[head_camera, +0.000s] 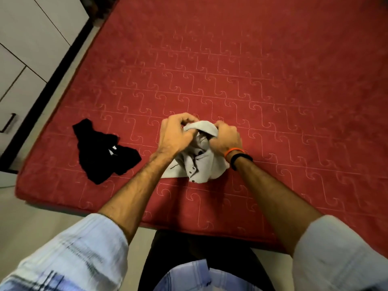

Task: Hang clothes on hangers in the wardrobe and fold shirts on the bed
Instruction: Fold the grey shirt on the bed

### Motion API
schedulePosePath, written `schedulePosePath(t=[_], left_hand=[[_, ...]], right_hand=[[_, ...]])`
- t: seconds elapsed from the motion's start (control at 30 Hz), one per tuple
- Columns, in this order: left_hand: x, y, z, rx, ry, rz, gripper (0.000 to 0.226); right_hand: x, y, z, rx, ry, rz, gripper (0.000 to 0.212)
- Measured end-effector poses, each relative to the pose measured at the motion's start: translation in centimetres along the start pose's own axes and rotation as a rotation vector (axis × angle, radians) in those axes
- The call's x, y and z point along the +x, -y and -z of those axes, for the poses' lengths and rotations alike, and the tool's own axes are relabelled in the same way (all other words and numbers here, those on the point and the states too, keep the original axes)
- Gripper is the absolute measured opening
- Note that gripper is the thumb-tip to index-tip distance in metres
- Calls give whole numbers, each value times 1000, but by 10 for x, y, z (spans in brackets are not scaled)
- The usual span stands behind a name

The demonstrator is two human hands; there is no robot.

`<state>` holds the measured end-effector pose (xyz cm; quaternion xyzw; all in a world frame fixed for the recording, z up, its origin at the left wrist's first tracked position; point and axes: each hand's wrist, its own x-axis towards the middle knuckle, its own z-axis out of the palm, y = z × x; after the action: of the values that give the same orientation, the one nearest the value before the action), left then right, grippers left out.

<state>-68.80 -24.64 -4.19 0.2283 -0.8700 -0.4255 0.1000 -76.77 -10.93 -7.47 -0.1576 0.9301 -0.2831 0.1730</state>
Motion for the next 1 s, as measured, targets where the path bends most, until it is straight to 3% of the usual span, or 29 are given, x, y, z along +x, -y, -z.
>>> schedulePosePath(t=[0.1, 0.2, 0.3, 0.5, 0.63, 0.8, 0.9, 1.0], left_hand=[[-5, 21, 9, 253, -9, -14, 17], [-8, 34, 12, 458, -60, 77, 26], [-3, 38, 18, 573, -83, 116, 29], [-2, 34, 33, 560, -199, 184, 27], [-4, 29, 29, 367, -177, 246, 31], [1, 52, 15, 243, 127, 572, 12], [5, 77, 2, -63, 248, 780, 5], [25, 100, -10, -379, 189, 924, 17]], right_hand=[[2, -2, 17, 136, -225, -5, 37], [5, -4, 32, -62, -370, 185, 34], [5, -16, 47, -279, -355, 143, 34], [0, -43, 62, -341, -365, -74, 37], [1, -41, 62, -95, -195, -341, 41], [11, -58, 29, 171, 127, -448, 32], [21, -73, 5, 445, 395, -594, 34], [44, -66, -6, 548, 406, -619, 19]])
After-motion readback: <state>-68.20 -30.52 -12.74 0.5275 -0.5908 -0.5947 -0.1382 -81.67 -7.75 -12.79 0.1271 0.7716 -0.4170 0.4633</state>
